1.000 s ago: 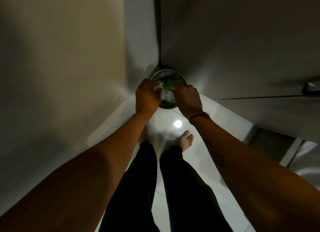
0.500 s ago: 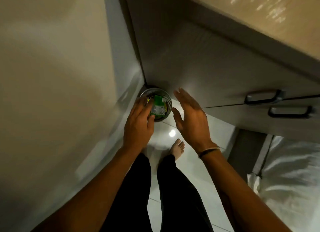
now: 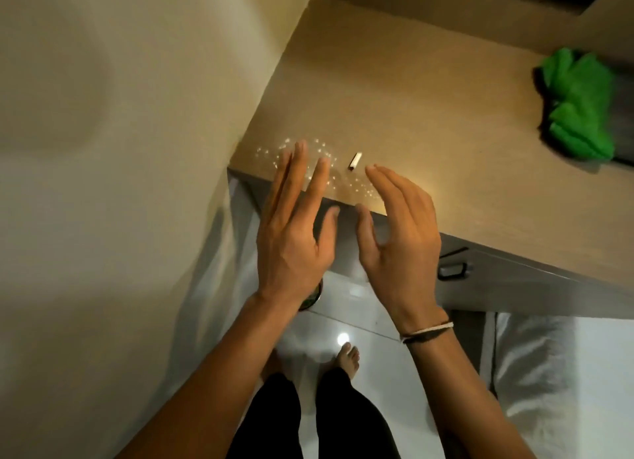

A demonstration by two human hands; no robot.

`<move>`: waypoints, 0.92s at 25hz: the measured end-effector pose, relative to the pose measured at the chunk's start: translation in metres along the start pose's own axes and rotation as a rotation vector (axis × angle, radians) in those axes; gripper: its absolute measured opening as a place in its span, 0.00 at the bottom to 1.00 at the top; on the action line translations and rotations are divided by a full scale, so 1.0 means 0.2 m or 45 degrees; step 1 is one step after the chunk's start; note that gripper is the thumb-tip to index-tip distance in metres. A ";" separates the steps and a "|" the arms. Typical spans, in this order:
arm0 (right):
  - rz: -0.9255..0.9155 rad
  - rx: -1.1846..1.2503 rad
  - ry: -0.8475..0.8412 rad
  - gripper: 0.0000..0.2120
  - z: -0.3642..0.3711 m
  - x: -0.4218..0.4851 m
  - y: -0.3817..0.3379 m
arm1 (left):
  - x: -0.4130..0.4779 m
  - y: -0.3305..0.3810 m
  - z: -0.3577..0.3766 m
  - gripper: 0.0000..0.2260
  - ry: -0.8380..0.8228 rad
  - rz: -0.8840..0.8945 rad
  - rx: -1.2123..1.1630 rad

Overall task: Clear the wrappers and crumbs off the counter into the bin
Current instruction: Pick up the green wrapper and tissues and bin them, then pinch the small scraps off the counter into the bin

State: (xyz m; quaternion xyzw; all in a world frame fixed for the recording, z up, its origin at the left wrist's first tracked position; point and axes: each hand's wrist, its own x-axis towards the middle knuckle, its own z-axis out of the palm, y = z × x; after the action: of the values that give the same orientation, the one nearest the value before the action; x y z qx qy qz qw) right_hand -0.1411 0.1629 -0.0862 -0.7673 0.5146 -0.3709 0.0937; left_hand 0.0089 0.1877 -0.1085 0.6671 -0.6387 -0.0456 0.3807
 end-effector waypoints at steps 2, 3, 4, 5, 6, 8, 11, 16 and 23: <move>0.129 -0.121 -0.102 0.21 -0.02 0.13 0.06 | 0.22 0.04 0.01 0.23 -0.100 -0.032 0.101; 0.211 -0.179 -0.167 0.21 -0.01 0.19 0.09 | 0.31 0.05 0.03 0.21 -0.139 -0.058 0.161; 0.287 -0.217 -0.227 0.21 0.00 0.23 0.12 | 0.38 0.05 0.05 0.20 -0.169 -0.069 0.222; 0.337 -0.244 -0.277 0.21 0.02 0.26 0.14 | 0.43 0.05 0.08 0.19 -0.201 -0.060 0.287; 0.351 -0.260 -0.307 0.20 0.04 0.28 0.16 | 0.46 0.05 0.11 0.18 -0.232 -0.036 0.333; 0.326 -0.256 -0.307 0.17 0.07 0.31 0.18 | 0.50 0.04 0.18 0.17 -0.288 0.014 0.356; 0.300 -0.326 -0.314 0.10 0.11 0.36 0.20 | 0.55 0.03 0.25 0.13 -0.291 0.055 0.358; 0.273 -0.370 -0.349 0.09 0.10 0.34 0.20 | 0.50 0.04 0.27 0.09 -0.284 0.050 0.274; 0.034 0.112 0.038 0.08 0.15 0.00 0.05 | 0.08 -0.06 0.06 0.07 0.329 -0.167 -0.097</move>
State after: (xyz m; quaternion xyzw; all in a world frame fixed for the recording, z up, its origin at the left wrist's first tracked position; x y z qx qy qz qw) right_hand -0.1290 0.1504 -0.1120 -0.7501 0.5093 -0.4031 0.1245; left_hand 0.0152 0.1676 -0.1166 0.6927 -0.5374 -0.0084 0.4809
